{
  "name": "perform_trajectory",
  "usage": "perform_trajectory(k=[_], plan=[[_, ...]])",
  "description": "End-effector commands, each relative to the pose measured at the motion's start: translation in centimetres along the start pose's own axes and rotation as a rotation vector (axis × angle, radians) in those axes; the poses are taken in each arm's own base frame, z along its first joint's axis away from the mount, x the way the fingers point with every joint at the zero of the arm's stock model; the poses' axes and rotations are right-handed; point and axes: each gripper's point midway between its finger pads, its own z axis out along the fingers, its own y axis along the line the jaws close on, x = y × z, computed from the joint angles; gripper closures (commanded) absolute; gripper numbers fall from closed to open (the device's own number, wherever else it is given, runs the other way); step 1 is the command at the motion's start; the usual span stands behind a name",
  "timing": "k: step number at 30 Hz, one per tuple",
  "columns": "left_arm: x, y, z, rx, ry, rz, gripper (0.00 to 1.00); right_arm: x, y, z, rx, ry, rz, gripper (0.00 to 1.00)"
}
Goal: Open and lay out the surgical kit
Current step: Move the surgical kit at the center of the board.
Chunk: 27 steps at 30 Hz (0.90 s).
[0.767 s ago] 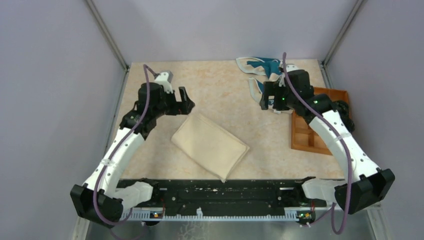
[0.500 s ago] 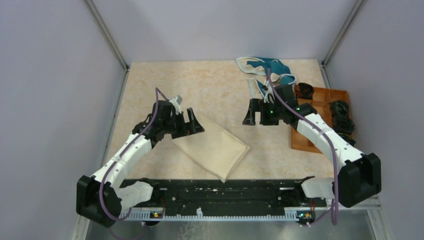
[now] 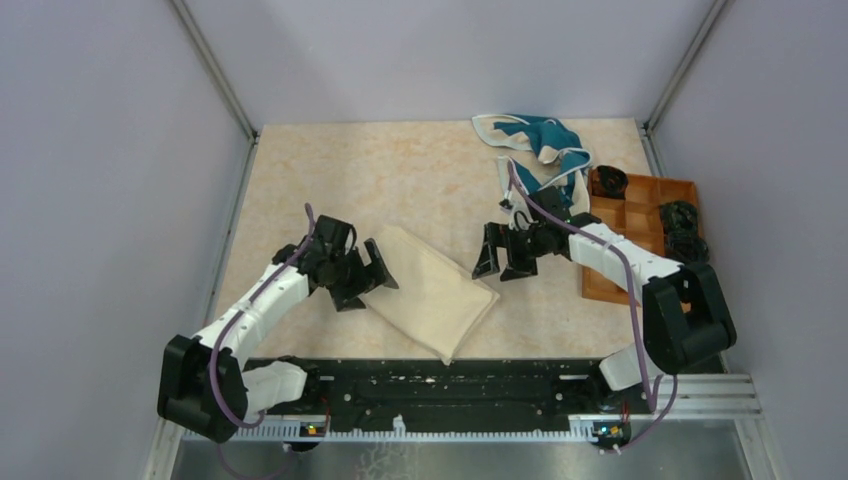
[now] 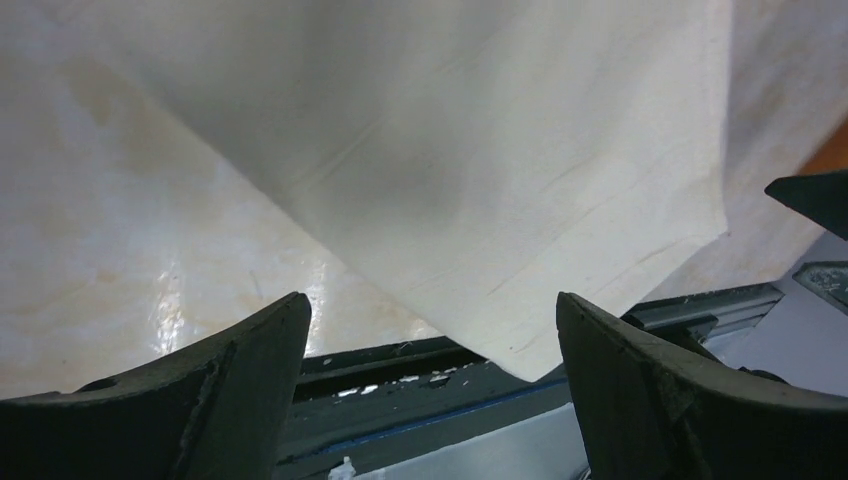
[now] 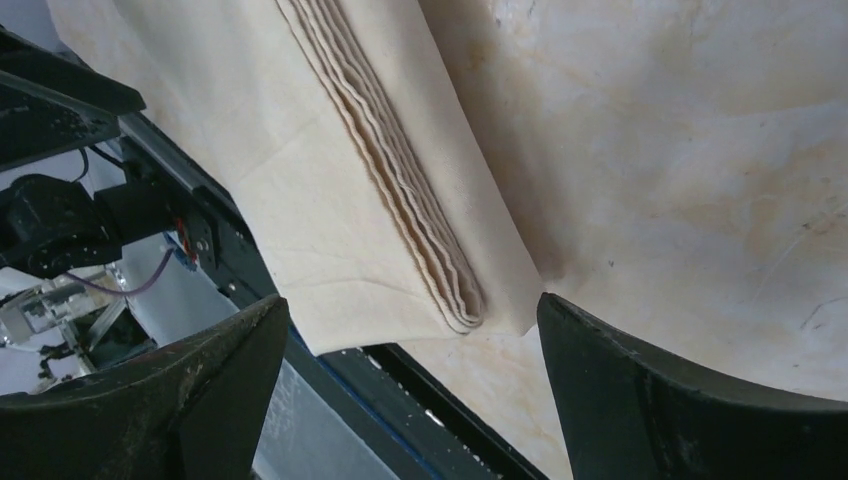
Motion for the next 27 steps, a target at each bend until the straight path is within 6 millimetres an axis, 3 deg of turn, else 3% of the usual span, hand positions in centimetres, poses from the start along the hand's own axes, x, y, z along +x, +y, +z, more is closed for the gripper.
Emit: perform_trajectory(k=[1,3,6,13,20,27], plan=[[0.9,2.5,-0.3,-0.127,0.019,-0.101,0.02,1.2,0.0,1.5,-0.021,0.042,-0.021,0.07],[1.4,2.9,0.1,-0.120,0.042,-0.120,0.02,1.4,-0.7,1.9,0.009,0.048,-0.017,0.07],[1.1,2.0,0.9,-0.035,0.035,-0.112,0.02,1.4,-1.4,2.3,0.031,0.043,-0.021,0.09],[-1.6,-0.3,3.1,0.080,-0.026,-0.105,0.08,1.6,-1.2,3.7,-0.018,0.073,0.021,0.23],[-7.9,-3.4,6.4,0.049,-0.055,0.022,0.12,-0.5,-0.3,4.7,-0.061,0.000,0.098,0.30],[-17.3,-8.8,8.7,0.045,-0.131,0.155,0.12,-3.6,1.8,5.8,-0.122,-0.022,0.115,0.34]])
